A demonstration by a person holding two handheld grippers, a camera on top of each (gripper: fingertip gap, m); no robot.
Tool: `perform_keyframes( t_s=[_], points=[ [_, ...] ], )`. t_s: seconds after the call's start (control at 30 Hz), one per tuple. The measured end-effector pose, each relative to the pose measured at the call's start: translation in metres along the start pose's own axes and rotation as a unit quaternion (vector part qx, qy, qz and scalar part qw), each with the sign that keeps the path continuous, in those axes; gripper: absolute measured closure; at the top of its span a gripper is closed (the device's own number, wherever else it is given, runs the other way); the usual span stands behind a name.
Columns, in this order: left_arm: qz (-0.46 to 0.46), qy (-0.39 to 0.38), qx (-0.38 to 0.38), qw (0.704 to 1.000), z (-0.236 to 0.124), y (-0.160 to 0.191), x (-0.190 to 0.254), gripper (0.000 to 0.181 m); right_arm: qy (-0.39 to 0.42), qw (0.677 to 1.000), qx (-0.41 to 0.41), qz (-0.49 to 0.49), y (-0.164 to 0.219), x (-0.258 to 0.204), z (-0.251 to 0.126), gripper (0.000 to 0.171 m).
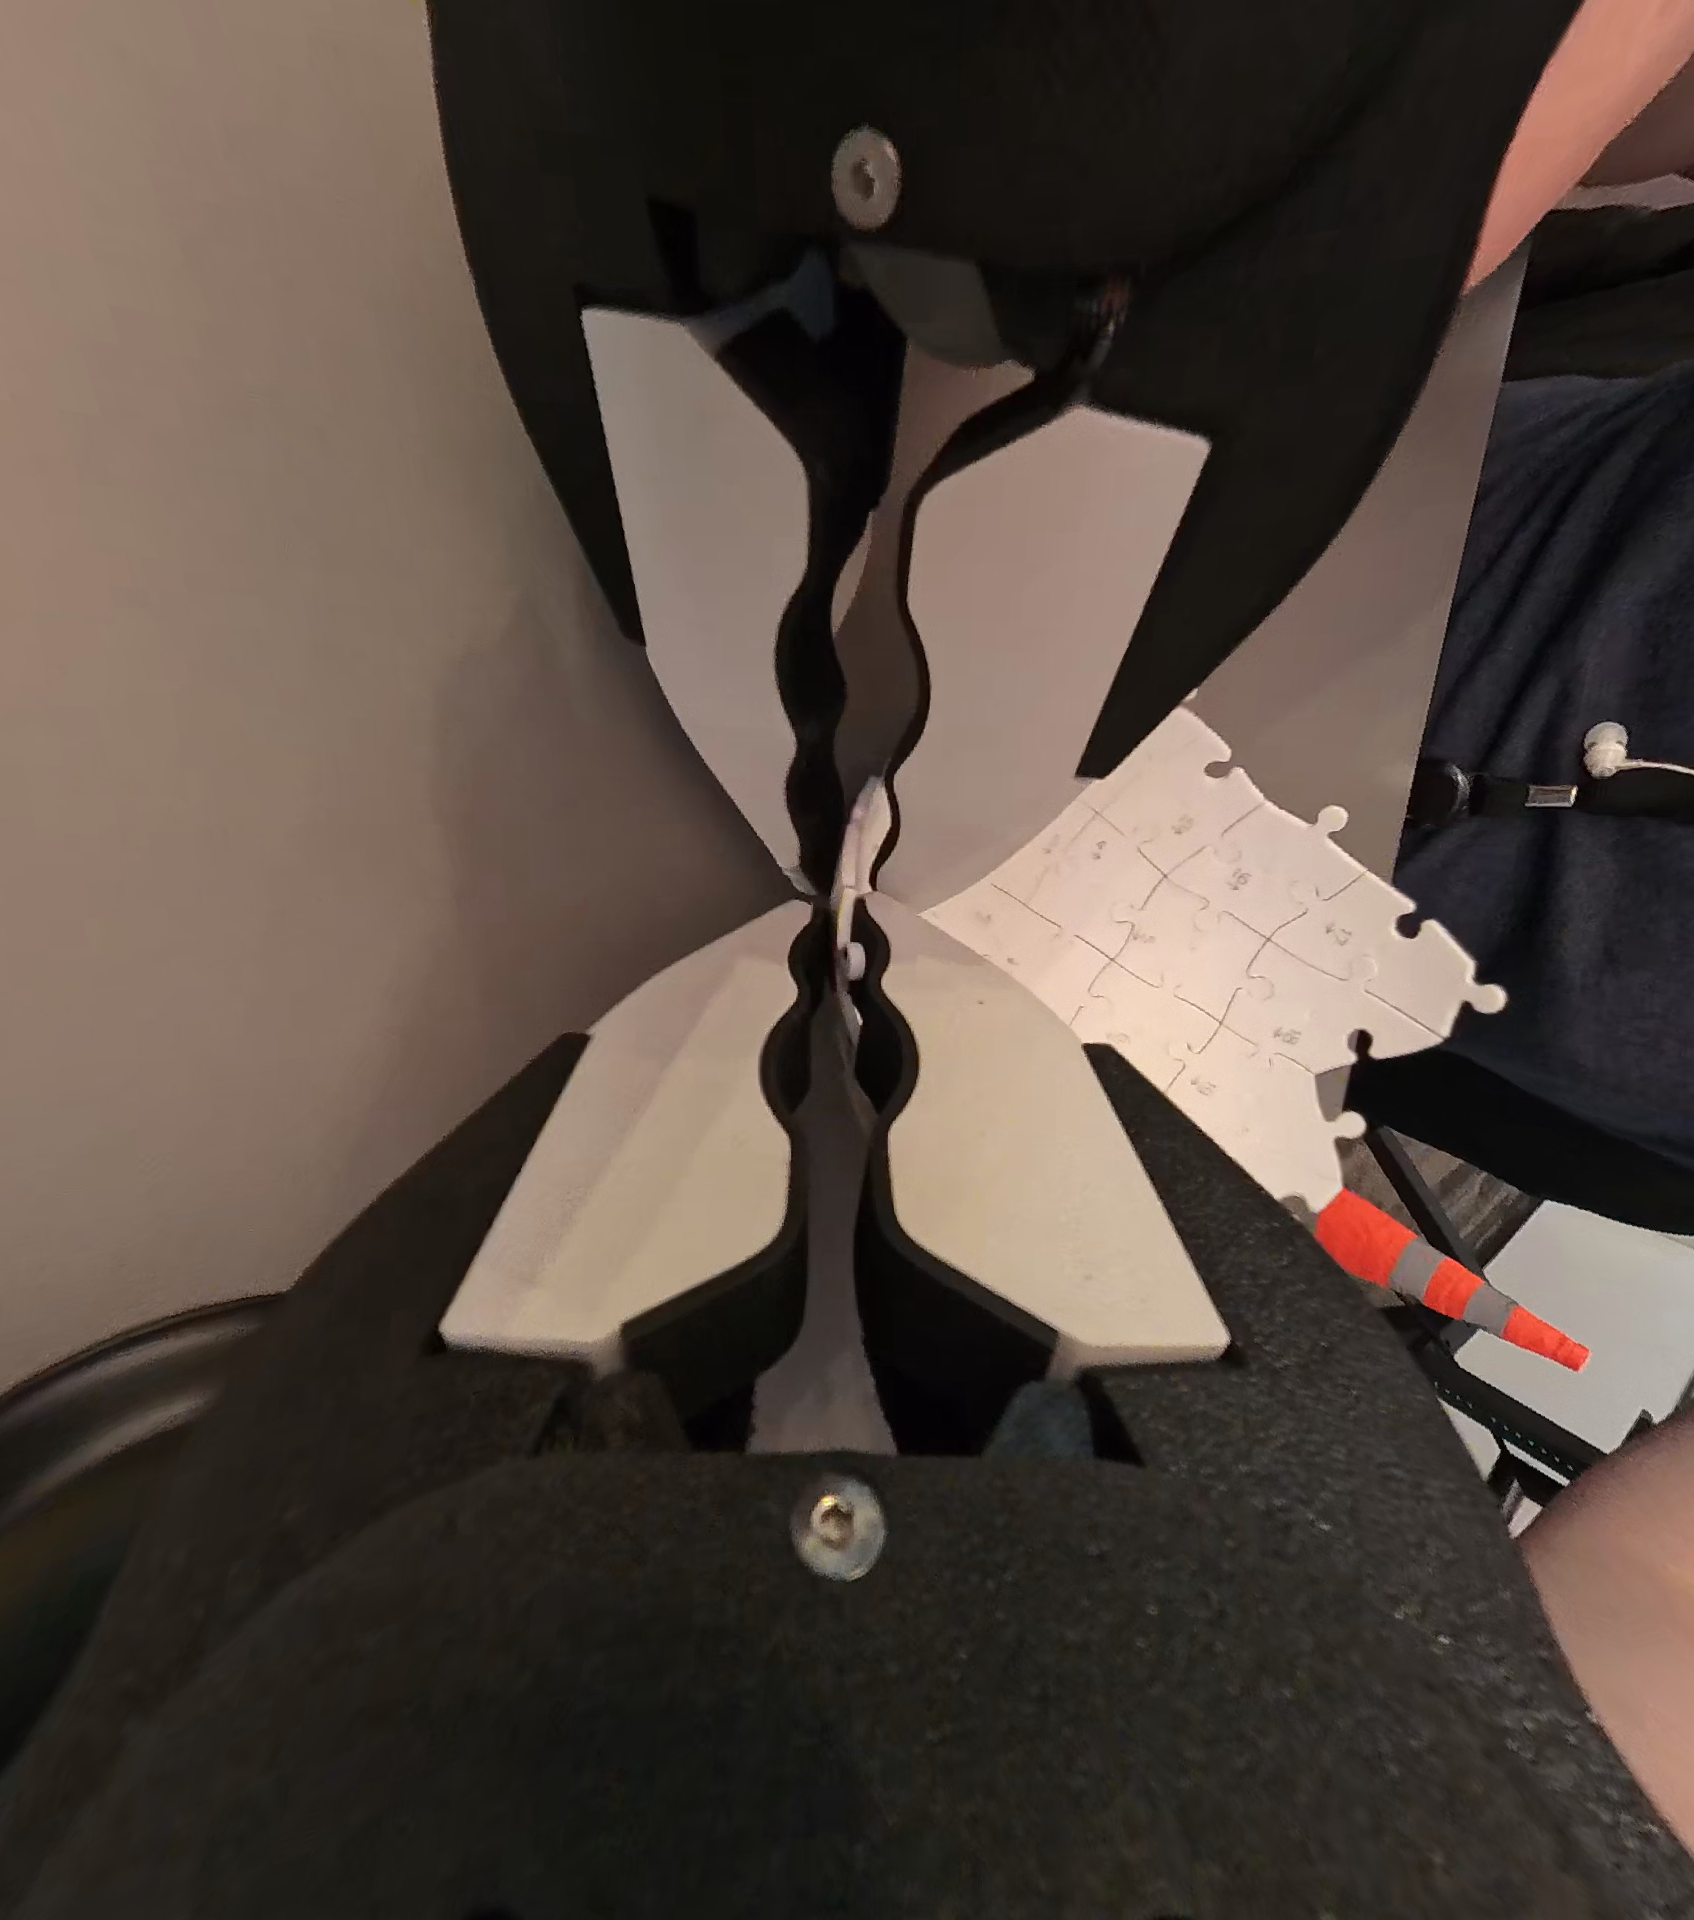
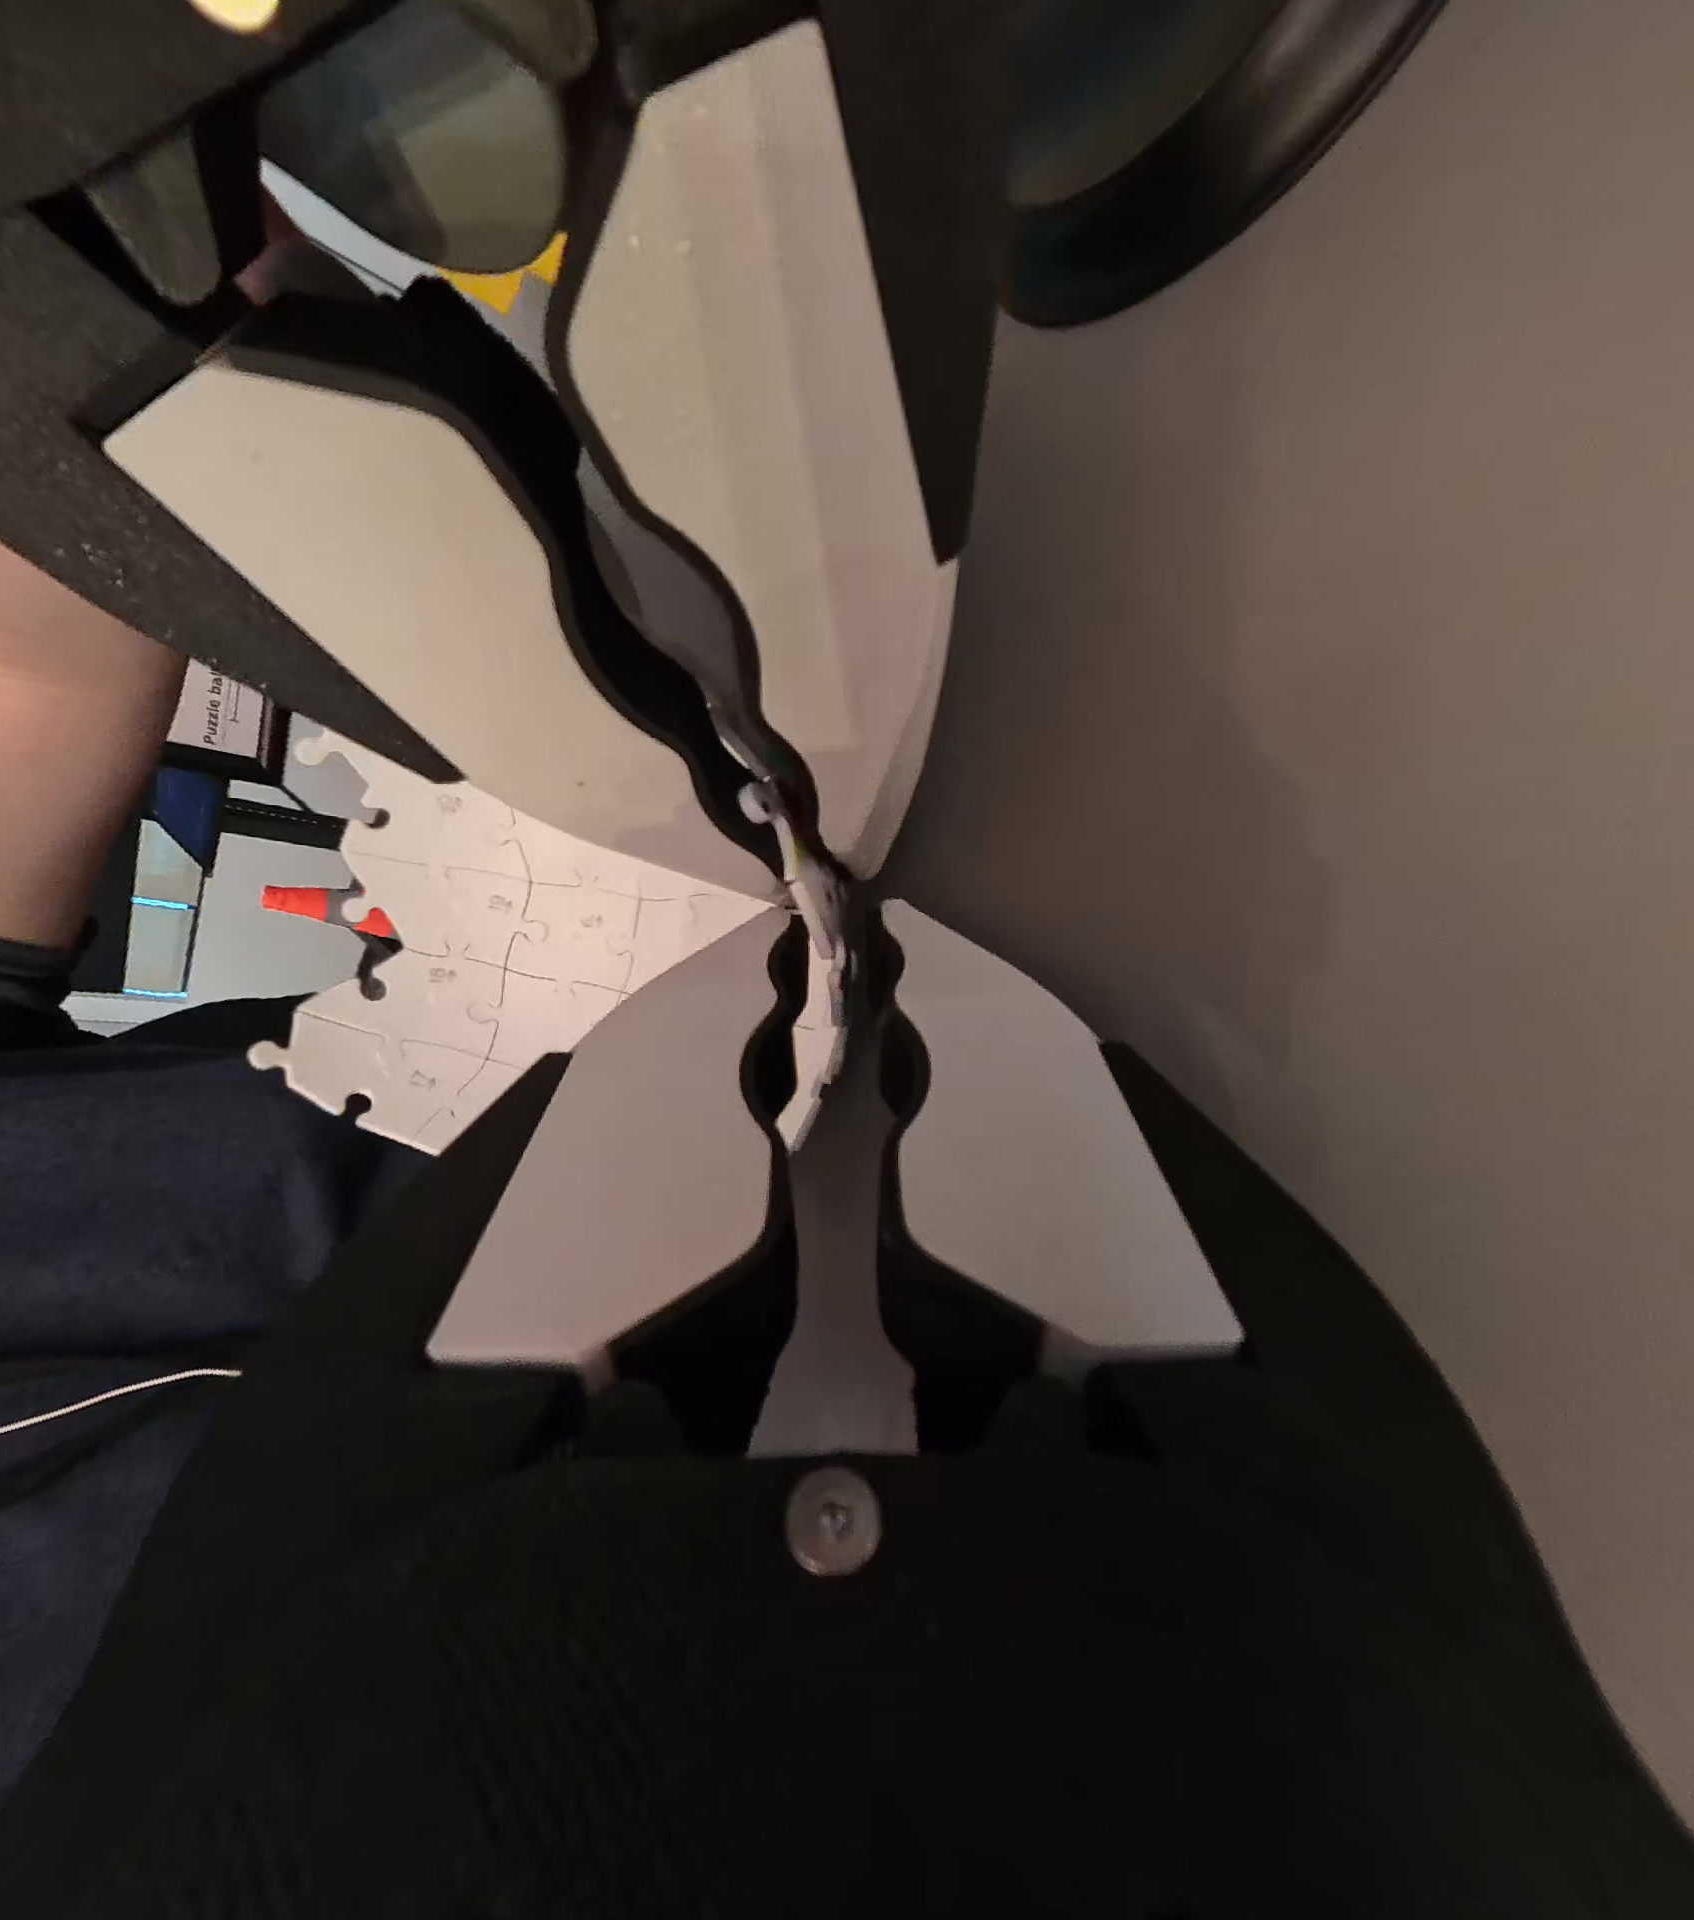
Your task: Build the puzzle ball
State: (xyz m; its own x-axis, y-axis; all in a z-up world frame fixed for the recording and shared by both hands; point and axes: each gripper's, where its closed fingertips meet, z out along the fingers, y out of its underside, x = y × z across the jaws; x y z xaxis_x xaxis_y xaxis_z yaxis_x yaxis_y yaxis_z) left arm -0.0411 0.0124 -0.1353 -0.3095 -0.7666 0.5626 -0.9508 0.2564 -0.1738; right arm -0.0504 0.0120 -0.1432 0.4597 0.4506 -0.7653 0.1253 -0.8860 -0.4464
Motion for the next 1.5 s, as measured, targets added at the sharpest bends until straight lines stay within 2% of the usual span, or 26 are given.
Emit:
perform_keyframes(
  t_s=[0.23,0.67,0.97,1.17,1.3,1.5],
  points=[
    [0.005,-0.003,-0.003,1.000,-0.0003,-0.0008,-0.0003,0.178,-0.002,1.000,-0.006,0.003,0.0016,0.0011,0.0014,0.167],
    [0.013,-0.007,0.010,1.000,-0.0017,0.0008,-0.0002,0.179,0.014,1.000,-0.011,-0.004,0.0004,0.0009,0.0025,0.168],
    [0.016,0.003,0.011,1.000,-0.0006,0.0029,0.0053,0.178,-0.043,0.999,-0.018,-0.017,0.0032,-0.0059,0.0046,0.167],
    [0.007,0.003,0.014,1.000,-0.0007,0.0005,0.0041,0.179,-0.011,1.000,-0.022,-0.016,0.0035,-0.0033,0.0021,0.166],
    [0.005,-0.002,0.009,1.000,-0.0013,-0.0005,0.0033,0.179,0.007,1.000,-0.016,-0.008,0.0026,-0.0007,0.0001,0.154],
    [0.005,-0.008,0.007,1.000,-0.0034,-0.0007,0.0026,0.178,0.028,0.999,-0.021,-0.016,0.0053,0.0030,-0.0034,0.156]
  ],
)
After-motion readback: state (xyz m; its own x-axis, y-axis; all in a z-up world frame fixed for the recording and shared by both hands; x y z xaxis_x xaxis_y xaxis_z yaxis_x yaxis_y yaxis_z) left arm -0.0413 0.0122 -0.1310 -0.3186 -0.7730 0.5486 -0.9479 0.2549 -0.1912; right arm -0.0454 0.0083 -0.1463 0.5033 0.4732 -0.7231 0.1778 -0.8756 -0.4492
